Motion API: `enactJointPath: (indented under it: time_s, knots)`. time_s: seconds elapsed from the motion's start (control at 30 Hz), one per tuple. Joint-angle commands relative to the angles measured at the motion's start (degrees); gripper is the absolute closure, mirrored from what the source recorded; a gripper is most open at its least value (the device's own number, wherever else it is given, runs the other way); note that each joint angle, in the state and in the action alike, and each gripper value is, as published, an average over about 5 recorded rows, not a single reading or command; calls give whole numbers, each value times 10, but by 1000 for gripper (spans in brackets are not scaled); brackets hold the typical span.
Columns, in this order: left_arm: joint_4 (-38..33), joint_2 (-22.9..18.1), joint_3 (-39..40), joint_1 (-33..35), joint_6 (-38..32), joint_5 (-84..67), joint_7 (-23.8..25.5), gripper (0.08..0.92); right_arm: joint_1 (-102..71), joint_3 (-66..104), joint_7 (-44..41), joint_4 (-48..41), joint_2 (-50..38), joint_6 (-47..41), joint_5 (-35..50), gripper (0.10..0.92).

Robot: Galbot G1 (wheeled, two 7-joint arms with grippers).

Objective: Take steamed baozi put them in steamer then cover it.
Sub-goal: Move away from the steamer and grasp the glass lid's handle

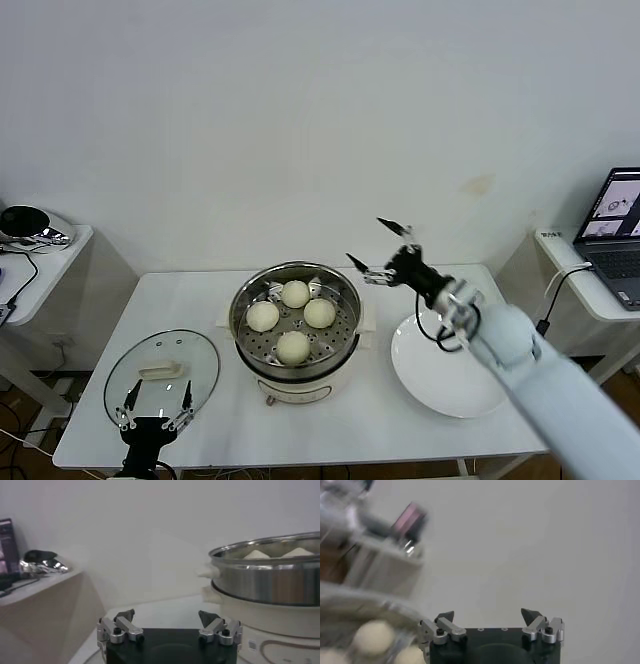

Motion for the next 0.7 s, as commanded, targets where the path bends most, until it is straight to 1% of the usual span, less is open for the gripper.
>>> enactJointPath:
  time_s: [0.03,0.13,0.23,0.3,0.4,0.57,0.7]
  knots:
    - [106,66,-69,-55,-38,399,-34,177,-359,386,18,42,238,68,-96,203]
    - [140,105,-106,-44,-39,549,-35,177,-389,410,43,58,254,58,-99,203]
    - [179,122,-118,-35,-42,640,-49,177,-405,439,67,64,259,48,-89,203]
    - [210,128,-112,-48,-50,678,-66,177,-410,456,81,64,263,43,-82,203]
    - [248,131,-95,-89,-64,716,-77,177,-412,471,94,61,269,40,-77,203]
    - [281,131,-65,-151,-69,735,-67,177,-412,469,97,54,280,37,-80,203]
    - [309,134,-50,-185,-70,740,-64,177,-412,461,96,53,290,36,-83,203]
